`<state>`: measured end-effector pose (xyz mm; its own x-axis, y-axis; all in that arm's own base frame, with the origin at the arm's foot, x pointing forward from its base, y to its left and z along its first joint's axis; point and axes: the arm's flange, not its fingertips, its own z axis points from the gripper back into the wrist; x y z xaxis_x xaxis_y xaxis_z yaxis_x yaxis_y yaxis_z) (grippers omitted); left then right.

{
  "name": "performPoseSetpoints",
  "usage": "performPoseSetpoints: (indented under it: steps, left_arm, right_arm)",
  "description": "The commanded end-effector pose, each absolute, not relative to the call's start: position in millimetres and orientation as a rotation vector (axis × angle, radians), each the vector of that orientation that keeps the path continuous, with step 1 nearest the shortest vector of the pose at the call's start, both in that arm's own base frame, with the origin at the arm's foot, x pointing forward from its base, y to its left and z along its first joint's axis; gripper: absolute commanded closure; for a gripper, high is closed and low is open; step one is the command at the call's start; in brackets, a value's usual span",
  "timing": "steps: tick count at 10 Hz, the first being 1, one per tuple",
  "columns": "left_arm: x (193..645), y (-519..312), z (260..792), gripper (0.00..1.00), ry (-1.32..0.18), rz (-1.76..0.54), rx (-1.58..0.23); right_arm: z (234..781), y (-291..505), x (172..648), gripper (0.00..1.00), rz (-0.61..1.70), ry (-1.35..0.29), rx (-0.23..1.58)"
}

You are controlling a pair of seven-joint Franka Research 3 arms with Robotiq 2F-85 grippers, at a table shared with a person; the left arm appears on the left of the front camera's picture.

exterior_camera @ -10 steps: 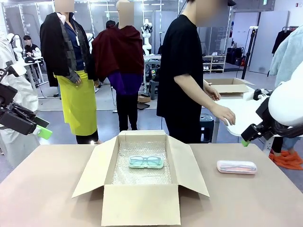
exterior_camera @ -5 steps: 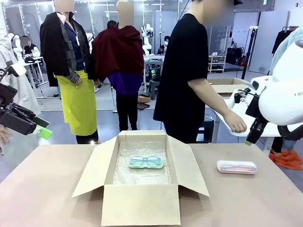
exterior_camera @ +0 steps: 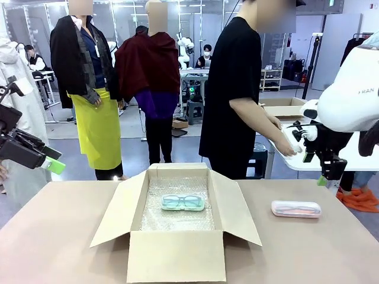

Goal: Pack the glasses set securely to prepare it for shipping.
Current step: Put the Glasses case from the right side of the table into the Package Box.

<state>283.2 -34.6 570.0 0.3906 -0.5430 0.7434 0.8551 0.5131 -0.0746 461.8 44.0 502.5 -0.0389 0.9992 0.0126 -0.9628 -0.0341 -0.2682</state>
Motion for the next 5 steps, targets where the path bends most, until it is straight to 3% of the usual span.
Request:
performPoseSetpoints:
  steps: [1, 5]
  left_arm:
    - [282, -33, 571, 0.0, -0.731, -0.951, -0.516]
    - [282, -33, 571, 0.0, -0.731, -0.951, -0.516]
  right_arm:
    - [478, 46, 483, 0.0, 1.51, -0.223, -0.212]
    - [415, 38, 510, 0.0, 1.476, -0.249, -0.146]
